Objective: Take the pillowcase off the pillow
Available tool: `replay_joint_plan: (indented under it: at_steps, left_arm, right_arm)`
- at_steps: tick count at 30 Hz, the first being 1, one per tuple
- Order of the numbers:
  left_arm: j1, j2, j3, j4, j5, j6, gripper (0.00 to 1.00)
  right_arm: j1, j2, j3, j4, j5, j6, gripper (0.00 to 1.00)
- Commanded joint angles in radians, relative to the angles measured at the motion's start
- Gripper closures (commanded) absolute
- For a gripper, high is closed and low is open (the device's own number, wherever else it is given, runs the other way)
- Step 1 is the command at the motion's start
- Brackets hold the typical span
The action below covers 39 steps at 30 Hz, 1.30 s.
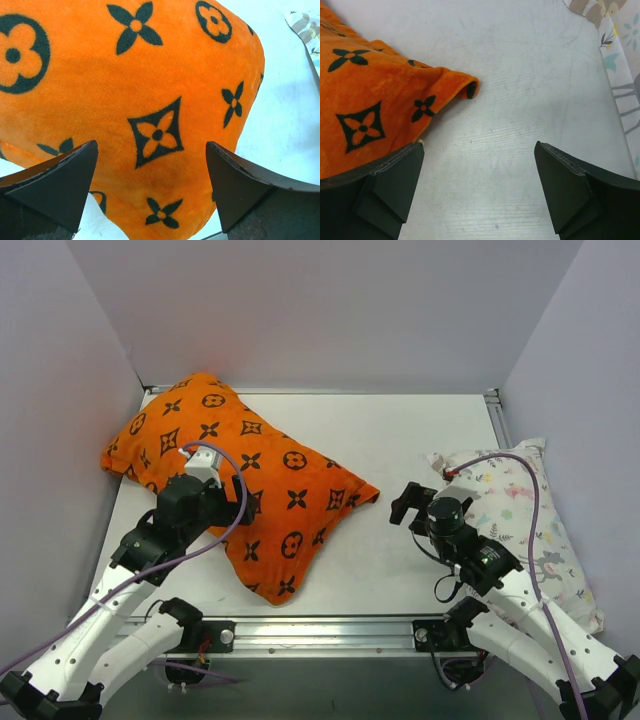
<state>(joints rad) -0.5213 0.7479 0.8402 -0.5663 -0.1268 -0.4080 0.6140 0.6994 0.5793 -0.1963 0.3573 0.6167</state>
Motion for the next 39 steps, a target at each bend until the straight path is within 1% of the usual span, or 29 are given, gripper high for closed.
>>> replay_joint_plan:
  at_steps: [1, 6, 8, 10, 11, 13, 14, 15, 16, 17, 18, 19, 20, 21, 22, 23, 24, 25, 26, 27, 28, 29, 30, 31, 32, 33, 35, 37, 39]
  left_arm:
    - [-0.003, -0.015, 0.028, 0.020, 0.009, -0.008, 0.03]
    - [-0.003, -0.010, 0.026, 0.022, 0.006, -0.008, 0.02]
    - [-0.003, -0.007, 0.031, 0.025, 0.003, -0.006, 0.03]
    - [-0.003, 0.001, 0.043, 0.025, -0.036, -0.026, 0.03]
    - [-0.003, 0.017, 0.051, 0.017, -0.057, -0.037, 0.03]
    - [-0.002, 0.045, 0.097, 0.002, -0.152, -0.076, 0.02]
    - [0.001, 0.082, 0.123, -0.013, -0.187, -0.089, 0.03]
    - [0.012, 0.100, 0.144, -0.021, -0.253, -0.098, 0.03]
    - [0.027, 0.120, 0.193, -0.027, -0.284, -0.116, 0.03]
    - [0.055, 0.158, 0.215, -0.039, -0.298, -0.121, 0.03]
    - [0.090, 0.175, 0.235, -0.044, -0.289, -0.129, 0.03]
    - [0.192, 0.194, 0.256, -0.046, -0.269, -0.144, 0.03]
    - [0.251, 0.206, 0.275, -0.044, -0.243, -0.161, 0.03]
    - [0.307, 0.234, 0.278, -0.034, -0.167, -0.172, 0.03]
    - [0.428, 0.249, 0.278, -0.023, -0.122, -0.199, 0.03]
    - [0.479, 0.278, 0.266, 0.000, -0.079, -0.213, 0.03]
    - [0.538, 0.297, 0.258, 0.012, -0.007, -0.225, 0.03]
    - [0.631, 0.332, 0.229, 0.041, 0.025, -0.260, 0.03]
    - [0.680, 0.332, 0.229, 0.072, 0.059, -0.276, 0.03]
    - [0.716, 0.361, 0.180, 0.112, 0.126, -0.293, 0.03]
    - [0.751, 0.376, 0.143, 0.158, 0.191, -0.334, 0.03]
    - [0.789, 0.389, 0.107, 0.296, 0.250, -0.353, 0.03]
    - [0.819, 0.415, 0.033, 0.365, 0.335, -0.374, 0.03]
    - [0.822, 0.429, 0.002, 0.429, 0.361, -0.412, 0.03]
    - [0.820, 0.454, -0.019, 0.550, 0.378, -0.425, 0.03]
    - [0.817, 0.470, -0.050, 0.598, 0.406, -0.434, 0.02]
    - [0.816, 0.499, -0.082, 0.687, 0.415, -0.462, 0.03]
    - [0.814, 0.511, -0.122, 0.735, 0.397, -0.462, 0.03]
    - [0.810, 0.537, -0.138, 0.784, 0.388, -0.460, 0.03]
  right_arm:
    - [-0.003, 0.009, 0.019, -0.003, -0.010, -0.029, 0.00]
    - [0.000, 0.034, 0.027, -0.003, -0.081, -0.070, 0.00]
    - [0.021, 0.041, 0.031, 0.008, -0.113, -0.098, 0.00]
    - [0.070, 0.055, 0.057, 0.029, -0.100, -0.152, 0.00]
    - [0.146, 0.067, 0.073, 0.038, -0.049, -0.169, 0.00]
    - [0.208, 0.135, 0.160, 0.038, -0.005, -0.221, 0.00]
    - [0.260, 0.206, 0.198, 0.037, 0.006, -0.235, 0.00]
    - [0.283, 0.247, 0.264, 0.037, 0.025, -0.251, 0.00]
    - [0.309, 0.290, 0.305, 0.038, 0.029, -0.285, 0.00]
    - [0.332, 0.374, 0.339, 0.038, 0.034, -0.305, 0.00]
    - [0.387, 0.418, 0.371, 0.040, 0.052, -0.325, 0.00]
    - [0.414, 0.460, 0.448, 0.040, 0.063, -0.345, 0.00]
    - [0.444, 0.498, 0.479, 0.040, 0.078, -0.391, 0.00]
    - [0.507, 0.575, 0.516, 0.044, 0.094, -0.412, 0.00]
    - [0.530, 0.610, 0.569, 0.049, 0.103, -0.440, 0.00]
    - [0.555, 0.677, 0.600, 0.055, 0.095, -0.477, 0.00]
    - [0.575, 0.708, 0.623, 0.055, 0.088, -0.495, 0.00]
    - [0.616, 0.766, 0.669, 0.057, 0.080, -0.524, 0.00]
    - [0.636, 0.767, 0.688, 0.057, 0.084, -0.525, 0.00]
    - [0.657, 0.820, 0.705, 0.058, 0.095, -0.552, 0.00]
    - [0.705, 0.847, 0.721, 0.058, 0.110, -0.566, 0.00]
    - [0.722, 0.870, 0.731, 0.061, 0.144, -0.578, 0.00]
    - [0.739, 0.921, 0.749, 0.063, 0.160, -0.587, 0.00]
    - [0.750, 0.946, 0.752, 0.063, 0.173, -0.588, 0.00]
    - [0.756, 0.994, 0.752, 0.072, 0.190, -0.583, 0.00]
    - [0.756, 1.017, 0.752, 0.074, 0.193, -0.577, 0.00]
    - [0.757, 1.078, 0.743, 0.095, 0.212, -0.561, 0.00]
    - [0.754, 1.111, 0.729, 0.115, 0.261, -0.545, 0.00]
    - [0.756, 1.158, 0.734, 0.129, 0.357, -0.531, 0.00]
